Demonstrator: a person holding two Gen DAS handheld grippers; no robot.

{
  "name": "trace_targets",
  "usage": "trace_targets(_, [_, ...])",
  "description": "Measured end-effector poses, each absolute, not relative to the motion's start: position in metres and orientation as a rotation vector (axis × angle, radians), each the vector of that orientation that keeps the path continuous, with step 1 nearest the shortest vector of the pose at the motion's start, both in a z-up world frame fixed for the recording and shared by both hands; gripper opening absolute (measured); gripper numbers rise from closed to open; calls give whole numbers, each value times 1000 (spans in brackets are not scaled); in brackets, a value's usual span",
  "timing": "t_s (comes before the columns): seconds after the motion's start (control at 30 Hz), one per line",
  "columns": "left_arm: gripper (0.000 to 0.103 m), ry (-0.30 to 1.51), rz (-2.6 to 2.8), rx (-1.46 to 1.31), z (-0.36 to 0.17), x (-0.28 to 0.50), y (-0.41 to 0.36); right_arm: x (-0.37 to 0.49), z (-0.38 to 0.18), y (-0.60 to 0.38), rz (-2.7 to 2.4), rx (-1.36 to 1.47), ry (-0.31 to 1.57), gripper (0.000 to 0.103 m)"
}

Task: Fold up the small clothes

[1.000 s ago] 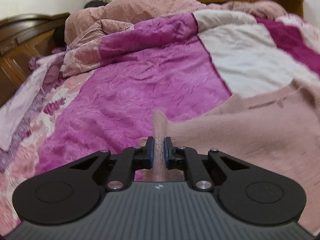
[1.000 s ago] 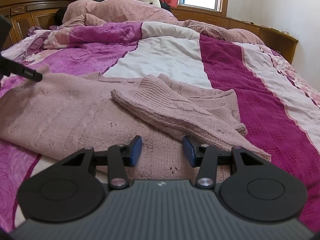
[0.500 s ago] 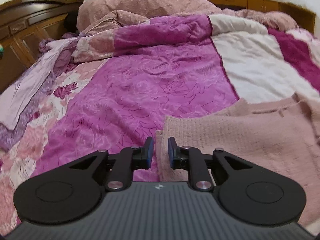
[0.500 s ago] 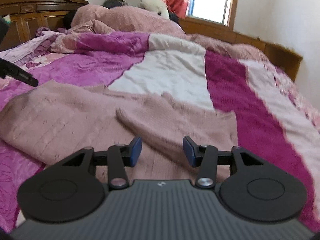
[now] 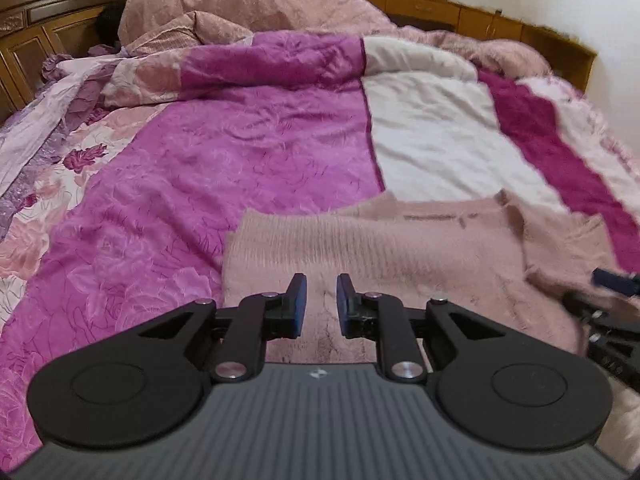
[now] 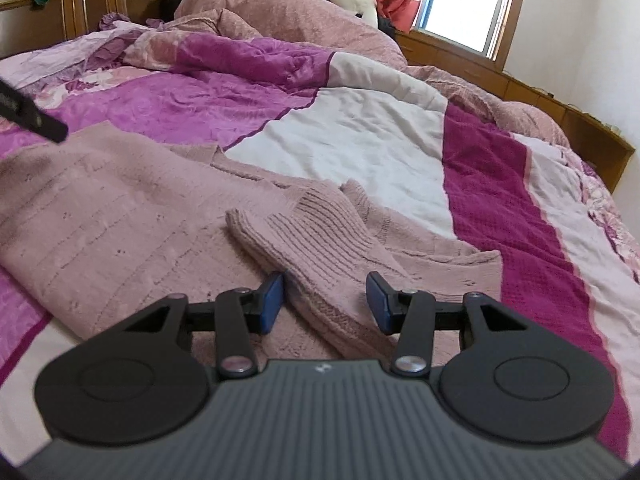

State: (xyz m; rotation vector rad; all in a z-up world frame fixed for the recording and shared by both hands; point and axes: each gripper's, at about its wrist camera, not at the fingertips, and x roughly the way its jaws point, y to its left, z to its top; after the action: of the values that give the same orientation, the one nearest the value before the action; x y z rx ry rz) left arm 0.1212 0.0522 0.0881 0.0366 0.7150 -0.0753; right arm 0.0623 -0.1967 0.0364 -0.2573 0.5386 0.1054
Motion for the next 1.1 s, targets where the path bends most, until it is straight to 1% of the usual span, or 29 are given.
trace_targets(0.23, [22,754,-51,12,65,130,46,70,34,-206,117,-181,552,46])
trace_targets(0.27, [22,758,-47,16,63,131,45,72,34,-207,118,-177,552,44])
trace_targets(0.3, [22,760,-43,21,61,132,45,73,35,-208,122,-171,551,32])
trace_targets(0.37, [22,764,-30,23,58,136,47,74,36,-210,120,-155,547,19])
trace_targets(0.4, [22,768,-28,17,56,137,49,75,37,-212,121,-144,547,16])
trace_targets(0.5, [22,776,-29,-4,53,139,54,78,42,-217,116,-117,534,11])
trace_targets(0.77, [22,770,-32,-1,50,139,55,91,56,-245,7,-116,475,10])
trace_targets(1.0, [22,767,-32,10,47,139,54,117,35,-284,-134,-128,541,10])
trace_targets(1.1, [22,766,-34,15,46,140,54,125,23,-297,-154,-84,580,12])
